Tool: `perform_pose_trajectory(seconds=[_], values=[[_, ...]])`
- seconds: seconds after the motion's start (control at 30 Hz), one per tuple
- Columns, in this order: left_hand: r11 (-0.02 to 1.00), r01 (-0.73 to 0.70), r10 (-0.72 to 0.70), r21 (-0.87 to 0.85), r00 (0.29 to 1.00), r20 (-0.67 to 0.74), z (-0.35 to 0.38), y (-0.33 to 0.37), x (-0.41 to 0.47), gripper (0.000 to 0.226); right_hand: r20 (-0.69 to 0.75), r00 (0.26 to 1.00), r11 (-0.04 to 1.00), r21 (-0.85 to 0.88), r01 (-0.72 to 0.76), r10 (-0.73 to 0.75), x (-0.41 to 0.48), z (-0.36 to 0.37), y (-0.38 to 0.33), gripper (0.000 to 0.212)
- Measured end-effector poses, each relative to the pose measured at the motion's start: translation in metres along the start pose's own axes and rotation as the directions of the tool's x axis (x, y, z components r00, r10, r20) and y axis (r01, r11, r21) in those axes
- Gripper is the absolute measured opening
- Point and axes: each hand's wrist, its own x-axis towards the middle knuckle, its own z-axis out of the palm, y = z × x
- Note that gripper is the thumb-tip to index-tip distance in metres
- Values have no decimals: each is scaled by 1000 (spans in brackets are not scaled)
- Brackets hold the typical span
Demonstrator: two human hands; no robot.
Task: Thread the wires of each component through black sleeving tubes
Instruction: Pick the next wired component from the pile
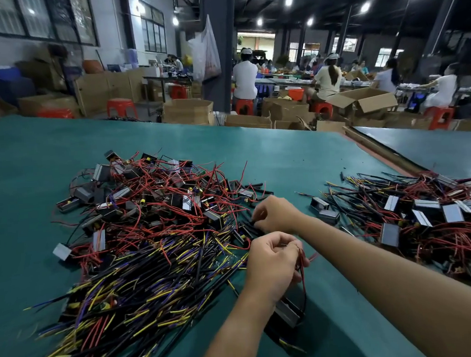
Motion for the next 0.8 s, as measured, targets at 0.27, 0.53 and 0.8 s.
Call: perform_pose_trajectory(seconds=[0.27,0.53,0.8], values=[[999,-48,48,11,999,0,-1,-5,1,18,79,997,991,-131,7,3,5,-3,1,36],[997,-46,45,54,999,23,0,-4,1,17,-86,981,982,80,-169,176,-41,-10,32,23],[993,-35,28,117,998,60,-3,1,-1,29,-5,988,976,-153,-154,155,-13,-1,20,32]])
